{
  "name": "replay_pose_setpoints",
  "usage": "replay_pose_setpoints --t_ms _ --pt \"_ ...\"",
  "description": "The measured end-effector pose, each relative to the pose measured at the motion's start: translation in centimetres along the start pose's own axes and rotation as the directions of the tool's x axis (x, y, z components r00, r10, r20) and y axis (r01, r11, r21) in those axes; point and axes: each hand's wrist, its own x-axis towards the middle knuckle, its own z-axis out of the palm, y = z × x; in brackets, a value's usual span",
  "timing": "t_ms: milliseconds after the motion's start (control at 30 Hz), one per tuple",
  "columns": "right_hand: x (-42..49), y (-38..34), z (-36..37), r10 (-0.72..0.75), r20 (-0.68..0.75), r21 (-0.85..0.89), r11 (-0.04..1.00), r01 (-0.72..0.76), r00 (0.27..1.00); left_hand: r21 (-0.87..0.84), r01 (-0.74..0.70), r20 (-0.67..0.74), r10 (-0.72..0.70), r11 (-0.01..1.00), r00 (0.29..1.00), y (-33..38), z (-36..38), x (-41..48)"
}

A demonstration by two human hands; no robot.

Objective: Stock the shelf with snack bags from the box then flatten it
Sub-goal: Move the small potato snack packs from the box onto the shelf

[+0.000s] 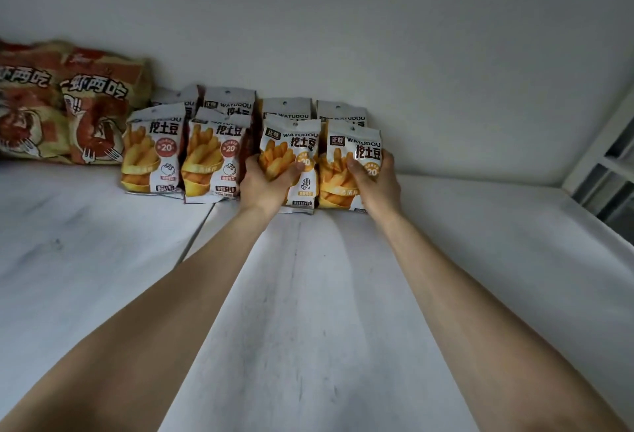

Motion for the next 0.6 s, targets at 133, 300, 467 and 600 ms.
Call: replay_pose_setpoints --t_ms 133,300,467,600 --pt "0.9 0.1 0.4 0.032 0.019 -0.021 0.999 -0.032 0.999 0.007 0.005 -0.003 -0.005 1.0 1.0 -0.3 0.5 0.9" --pt "1.2 -0.1 0.5 0.059 0.015 -0.096 0.994 -0.057 0.998 0.156 -0.047 -0.053 0.056 0.987 0.997 0.2 1.0 1.3" --pt "-0.3 -0.6 -0.1 -0.062 -0.079 -0.325 0.945 0.033 0.995 0.34 -0.203 -0.051 0.234 0.918 0.971 1.3 0.8 0.5" --pt "-2.6 0.0 -1.2 -0.196 0.096 -0.362 0.906 0.218 0.976 0.421 -0.345 0.078 0.346 0.839 0.935 0.1 -0.3 -1.0"
